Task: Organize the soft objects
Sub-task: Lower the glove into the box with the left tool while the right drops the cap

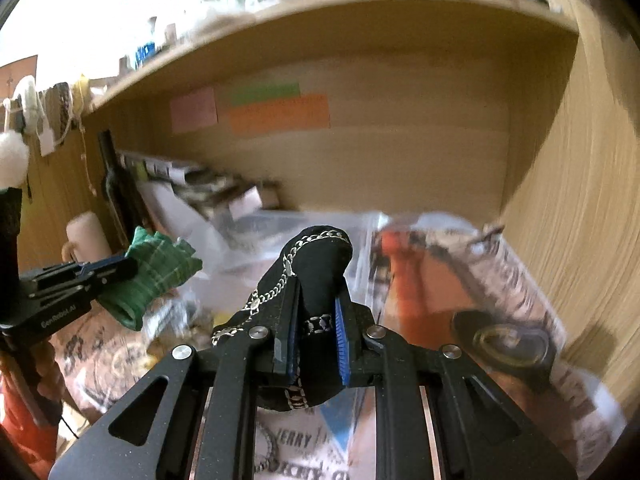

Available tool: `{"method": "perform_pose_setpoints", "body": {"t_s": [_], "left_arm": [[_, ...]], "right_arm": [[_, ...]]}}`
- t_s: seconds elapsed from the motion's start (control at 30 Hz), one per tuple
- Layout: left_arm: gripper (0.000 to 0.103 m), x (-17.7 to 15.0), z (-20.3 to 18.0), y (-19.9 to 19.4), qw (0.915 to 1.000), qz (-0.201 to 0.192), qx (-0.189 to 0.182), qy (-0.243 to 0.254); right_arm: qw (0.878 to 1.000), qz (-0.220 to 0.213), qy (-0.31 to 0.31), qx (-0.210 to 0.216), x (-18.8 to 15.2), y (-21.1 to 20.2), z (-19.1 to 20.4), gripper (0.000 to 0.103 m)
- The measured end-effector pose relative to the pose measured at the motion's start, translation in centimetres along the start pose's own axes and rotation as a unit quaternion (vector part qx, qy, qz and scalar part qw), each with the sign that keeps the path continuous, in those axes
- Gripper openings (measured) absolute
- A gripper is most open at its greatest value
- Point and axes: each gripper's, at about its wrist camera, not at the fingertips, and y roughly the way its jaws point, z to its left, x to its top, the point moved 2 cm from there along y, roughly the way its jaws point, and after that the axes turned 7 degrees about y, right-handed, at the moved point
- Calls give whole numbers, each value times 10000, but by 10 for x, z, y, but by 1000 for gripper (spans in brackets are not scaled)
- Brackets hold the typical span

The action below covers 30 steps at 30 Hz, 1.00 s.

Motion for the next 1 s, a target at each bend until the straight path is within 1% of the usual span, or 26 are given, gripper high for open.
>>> {"method": "perform_pose_setpoints", "body": {"t_s": [0.1, 0.23, 0.37, 0.43, 0.53, 0.63, 0.73, 0.87, 1.0], "left_arm": [[9, 14, 3, 1, 9999, -90, -45, -12], [9, 32, 5, 8, 9998, -191, -52, 18], [9, 45, 6, 25, 9999, -93, -82, 52], [9, 48, 8, 36, 10000, -11, -82, 45], [9, 53, 12, 59, 9998, 172, -68, 33], [9, 54, 15, 86, 9990, 442, -108, -8], [9, 51, 15, 113, 9975, 702, -24, 46], [9, 44, 12, 138, 9948, 1013, -16, 99], [9, 35, 9, 153, 9917, 1276, -73, 155]], "right_arm": [[9998, -206, -65, -5, 13, 4, 2, 14], [9996, -252, -149, 20, 28, 24, 4, 14], [9990, -328, -293, -74, 37, 39, 7, 14], [9991, -293, -315, -47, 42, 47, 7, 14], [9993, -171, -341, -5, 46, 59, 7, 14], [9993, 19, -385, -13, 47, 75, 8, 14], [9990, 221, -385, 8, 45, 89, 6, 14], [9981, 483, -364, -85, 39, 110, 5, 14], [9957, 811, -425, -164, 33, 133, 4, 14]]}}
